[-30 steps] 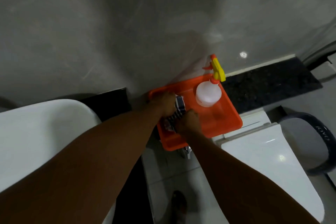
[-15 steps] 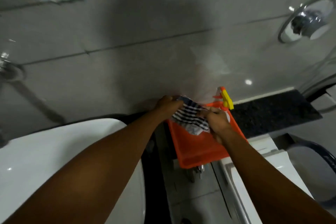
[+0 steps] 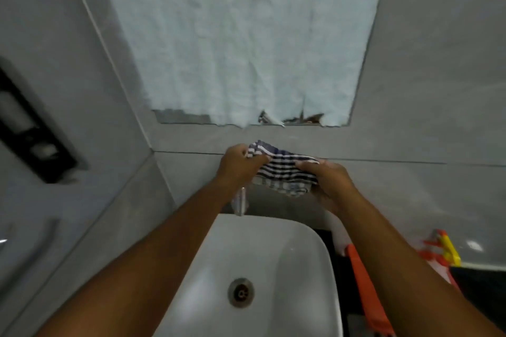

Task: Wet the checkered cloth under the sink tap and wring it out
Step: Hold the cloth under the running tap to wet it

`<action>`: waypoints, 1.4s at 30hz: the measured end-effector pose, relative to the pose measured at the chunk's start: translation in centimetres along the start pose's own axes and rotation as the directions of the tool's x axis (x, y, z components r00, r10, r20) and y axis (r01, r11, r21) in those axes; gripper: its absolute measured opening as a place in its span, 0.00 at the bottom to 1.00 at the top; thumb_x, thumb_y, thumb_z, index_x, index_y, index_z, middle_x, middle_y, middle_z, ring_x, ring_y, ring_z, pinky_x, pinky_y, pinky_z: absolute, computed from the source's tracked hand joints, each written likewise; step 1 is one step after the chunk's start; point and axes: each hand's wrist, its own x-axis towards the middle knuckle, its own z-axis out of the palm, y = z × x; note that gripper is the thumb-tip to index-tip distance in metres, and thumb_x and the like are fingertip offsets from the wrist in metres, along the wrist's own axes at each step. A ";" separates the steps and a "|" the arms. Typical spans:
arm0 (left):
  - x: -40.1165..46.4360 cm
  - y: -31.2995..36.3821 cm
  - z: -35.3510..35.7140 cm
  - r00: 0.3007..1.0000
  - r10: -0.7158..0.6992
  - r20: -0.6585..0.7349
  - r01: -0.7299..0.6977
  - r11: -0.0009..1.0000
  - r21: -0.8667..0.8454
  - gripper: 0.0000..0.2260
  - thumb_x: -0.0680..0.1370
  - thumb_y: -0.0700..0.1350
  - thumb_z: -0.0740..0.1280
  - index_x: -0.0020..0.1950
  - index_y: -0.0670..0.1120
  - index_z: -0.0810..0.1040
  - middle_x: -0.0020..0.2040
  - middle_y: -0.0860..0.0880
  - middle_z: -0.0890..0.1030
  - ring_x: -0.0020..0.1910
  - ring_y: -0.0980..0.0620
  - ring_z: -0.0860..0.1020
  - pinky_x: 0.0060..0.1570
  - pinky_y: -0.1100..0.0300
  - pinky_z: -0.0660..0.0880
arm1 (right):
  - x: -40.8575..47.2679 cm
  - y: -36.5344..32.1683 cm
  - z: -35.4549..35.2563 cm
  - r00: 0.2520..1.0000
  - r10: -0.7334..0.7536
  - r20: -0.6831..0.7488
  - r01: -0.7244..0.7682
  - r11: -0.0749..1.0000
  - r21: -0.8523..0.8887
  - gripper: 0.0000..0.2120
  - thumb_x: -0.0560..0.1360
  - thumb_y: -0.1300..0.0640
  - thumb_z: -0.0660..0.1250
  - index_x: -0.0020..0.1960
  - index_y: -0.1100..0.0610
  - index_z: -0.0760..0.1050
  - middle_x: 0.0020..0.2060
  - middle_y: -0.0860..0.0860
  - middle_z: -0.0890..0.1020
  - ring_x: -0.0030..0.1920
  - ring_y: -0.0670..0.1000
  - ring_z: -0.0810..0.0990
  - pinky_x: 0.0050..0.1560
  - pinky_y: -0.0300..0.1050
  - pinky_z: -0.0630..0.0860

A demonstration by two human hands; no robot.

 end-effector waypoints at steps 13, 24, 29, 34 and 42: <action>0.6 -2.5 -2.0 0.972 0.204 -0.117 -0.108 0.832 0.544 0.17 0.76 0.55 0.65 0.55 0.44 0.81 0.50 0.45 0.82 0.48 0.45 0.80 0.44 0.53 0.78 | 3.7 2.3 8.2 0.937 -0.270 -0.223 0.170 0.907 -0.384 0.17 0.69 0.55 0.78 0.53 0.59 0.76 0.49 0.59 0.85 0.47 0.56 0.85 0.51 0.51 0.83; 4.6 -1.5 0.5 0.984 -0.158 0.081 0.109 0.898 0.426 0.19 0.78 0.53 0.66 0.57 0.38 0.81 0.55 0.38 0.84 0.55 0.39 0.82 0.54 0.50 0.79 | 7.2 3.6 -0.9 0.491 -0.662 0.566 0.293 -0.486 -0.823 0.32 0.79 0.63 0.59 0.79 0.65 0.50 0.80 0.62 0.49 0.80 0.62 0.46 0.79 0.62 0.49; 5.9 -4.4 -2.4 0.746 -0.438 0.502 0.614 0.745 -0.263 0.18 0.78 0.53 0.67 0.52 0.39 0.83 0.45 0.41 0.86 0.41 0.44 0.84 0.46 0.48 0.83 | 11.3 5.1 -1.2 0.393 -0.697 0.599 0.235 -0.554 -0.799 0.35 0.81 0.50 0.59 0.79 0.65 0.48 0.79 0.61 0.50 0.80 0.61 0.38 0.78 0.62 0.38; 6.1 -2.7 2.9 0.989 -0.149 0.019 0.110 0.807 0.580 0.10 0.78 0.47 0.66 0.54 0.42 0.80 0.50 0.45 0.84 0.50 0.43 0.82 0.46 0.54 0.76 | 13.5 6.0 -1.4 0.262 -0.768 0.584 0.165 -0.560 -0.812 0.34 0.80 0.47 0.60 0.77 0.66 0.55 0.75 0.63 0.56 0.80 0.60 0.35 0.77 0.62 0.36; 5.6 -3.6 0.9 0.931 -0.253 0.265 0.293 0.948 -0.125 0.07 0.77 0.39 0.68 0.53 0.38 0.82 0.51 0.39 0.85 0.43 0.47 0.85 0.41 0.60 0.79 | 13.4 6.0 -1.5 0.216 -0.775 0.594 0.171 -0.570 -0.804 0.37 0.80 0.46 0.59 0.79 0.64 0.47 0.79 0.61 0.46 0.79 0.58 0.32 0.76 0.63 0.36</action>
